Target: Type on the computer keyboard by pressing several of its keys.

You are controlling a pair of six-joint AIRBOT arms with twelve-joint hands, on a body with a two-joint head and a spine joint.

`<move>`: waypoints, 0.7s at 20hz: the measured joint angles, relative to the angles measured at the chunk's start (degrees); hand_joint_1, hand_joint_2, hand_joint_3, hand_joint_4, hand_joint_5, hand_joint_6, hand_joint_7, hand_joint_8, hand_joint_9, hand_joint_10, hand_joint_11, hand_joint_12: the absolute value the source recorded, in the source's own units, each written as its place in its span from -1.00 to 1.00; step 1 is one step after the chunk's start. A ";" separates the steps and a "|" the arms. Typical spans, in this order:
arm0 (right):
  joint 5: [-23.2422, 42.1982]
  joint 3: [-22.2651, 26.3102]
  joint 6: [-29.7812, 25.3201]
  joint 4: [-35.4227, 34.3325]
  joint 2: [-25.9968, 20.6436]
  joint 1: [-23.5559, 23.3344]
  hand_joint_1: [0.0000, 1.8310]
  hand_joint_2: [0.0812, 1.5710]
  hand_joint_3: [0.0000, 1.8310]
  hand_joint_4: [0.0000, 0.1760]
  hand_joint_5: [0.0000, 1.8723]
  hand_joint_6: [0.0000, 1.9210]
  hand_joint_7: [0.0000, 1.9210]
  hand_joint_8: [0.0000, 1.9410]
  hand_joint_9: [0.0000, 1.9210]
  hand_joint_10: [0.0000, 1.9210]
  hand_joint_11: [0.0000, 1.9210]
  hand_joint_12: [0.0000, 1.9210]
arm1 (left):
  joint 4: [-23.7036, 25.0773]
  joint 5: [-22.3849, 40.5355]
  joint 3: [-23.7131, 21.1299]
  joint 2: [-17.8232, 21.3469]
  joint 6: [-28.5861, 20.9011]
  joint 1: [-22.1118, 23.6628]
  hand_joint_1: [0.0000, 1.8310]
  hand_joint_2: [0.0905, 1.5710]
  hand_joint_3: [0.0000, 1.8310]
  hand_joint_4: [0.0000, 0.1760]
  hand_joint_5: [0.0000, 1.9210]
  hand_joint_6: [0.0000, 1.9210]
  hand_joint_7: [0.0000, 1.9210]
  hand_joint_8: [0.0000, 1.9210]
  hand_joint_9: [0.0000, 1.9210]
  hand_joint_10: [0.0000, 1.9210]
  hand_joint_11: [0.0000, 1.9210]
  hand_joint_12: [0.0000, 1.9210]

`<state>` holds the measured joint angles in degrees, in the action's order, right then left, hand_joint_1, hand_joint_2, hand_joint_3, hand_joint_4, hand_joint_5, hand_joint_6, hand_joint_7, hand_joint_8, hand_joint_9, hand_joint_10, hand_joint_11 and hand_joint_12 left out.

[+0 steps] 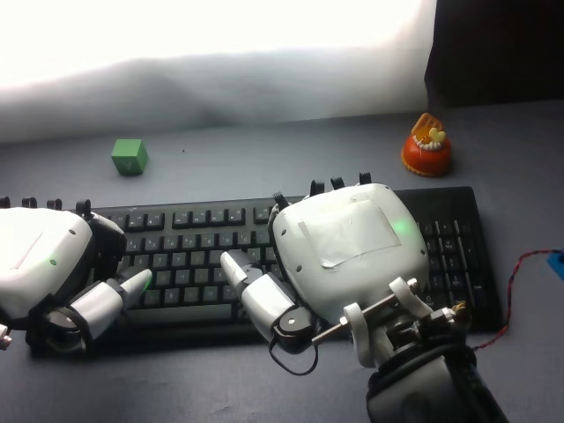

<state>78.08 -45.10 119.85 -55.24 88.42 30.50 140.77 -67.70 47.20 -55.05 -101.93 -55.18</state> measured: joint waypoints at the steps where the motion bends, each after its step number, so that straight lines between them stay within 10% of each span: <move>1: 0.02 0.02 0.00 0.11 0.00 0.15 -1.00 0.55 -0.95 -1.00 -0.74 -0.89 -0.68 -0.98 -0.73 -0.87 -1.00 -0.16 | -0.02 0.02 -0.02 0.07 0.00 0.00 -1.00 0.56 -0.89 -0.71 -0.91 -1.00 -0.93 -0.99 -0.92 -0.96 -1.00 -0.54; 14: -3.50 -0.37 -2.97 -2.43 0.00 0.57 -1.00 0.58 -1.00 -1.00 -0.68 -0.99 -0.65 -1.00 -0.66 -0.98 -1.00 -0.11 | -0.09 0.28 -2.86 0.92 -0.17 -4.59 -1.00 0.62 -1.00 -0.60 -0.95 -0.99 -0.94 -1.00 -0.92 -1.00 -1.00 -0.65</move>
<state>74.59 -45.47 116.88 -57.67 88.42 31.07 140.68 -67.42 44.34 -54.13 -102.10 -59.77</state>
